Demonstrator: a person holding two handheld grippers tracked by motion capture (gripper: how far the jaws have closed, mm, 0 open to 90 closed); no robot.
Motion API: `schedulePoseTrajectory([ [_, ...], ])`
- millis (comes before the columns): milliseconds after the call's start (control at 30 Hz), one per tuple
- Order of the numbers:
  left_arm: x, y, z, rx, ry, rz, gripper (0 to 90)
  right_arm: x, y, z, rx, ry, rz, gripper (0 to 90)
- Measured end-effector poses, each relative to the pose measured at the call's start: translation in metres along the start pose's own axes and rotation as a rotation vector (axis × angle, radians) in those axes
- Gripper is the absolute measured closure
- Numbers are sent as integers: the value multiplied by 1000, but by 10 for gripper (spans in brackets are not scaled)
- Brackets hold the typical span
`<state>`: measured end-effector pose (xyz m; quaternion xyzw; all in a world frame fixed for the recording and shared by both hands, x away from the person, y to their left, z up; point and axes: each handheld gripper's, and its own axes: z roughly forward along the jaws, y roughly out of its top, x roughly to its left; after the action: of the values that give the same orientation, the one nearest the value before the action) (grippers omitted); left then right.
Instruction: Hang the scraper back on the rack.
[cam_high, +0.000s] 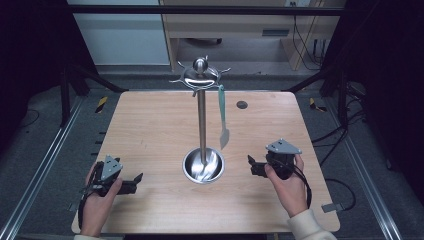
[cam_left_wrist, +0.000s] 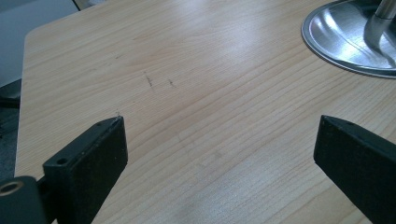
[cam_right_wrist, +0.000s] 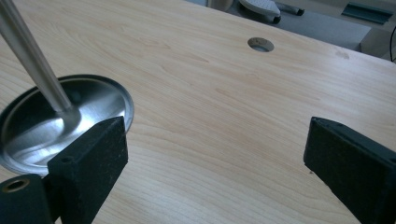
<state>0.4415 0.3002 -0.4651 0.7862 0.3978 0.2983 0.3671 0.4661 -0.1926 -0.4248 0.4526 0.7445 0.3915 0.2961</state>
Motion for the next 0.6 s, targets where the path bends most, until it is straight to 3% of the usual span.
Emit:
schedulePoseTrajectory([
  [367, 0, 0, 0, -1, 0, -2, 27, -12, -18, 29, 55, 3, 14, 81],
  [600, 0, 0, 0, -8, 0, -8, 27, -18, -24, 46, 43, -19, 40, 87],
])
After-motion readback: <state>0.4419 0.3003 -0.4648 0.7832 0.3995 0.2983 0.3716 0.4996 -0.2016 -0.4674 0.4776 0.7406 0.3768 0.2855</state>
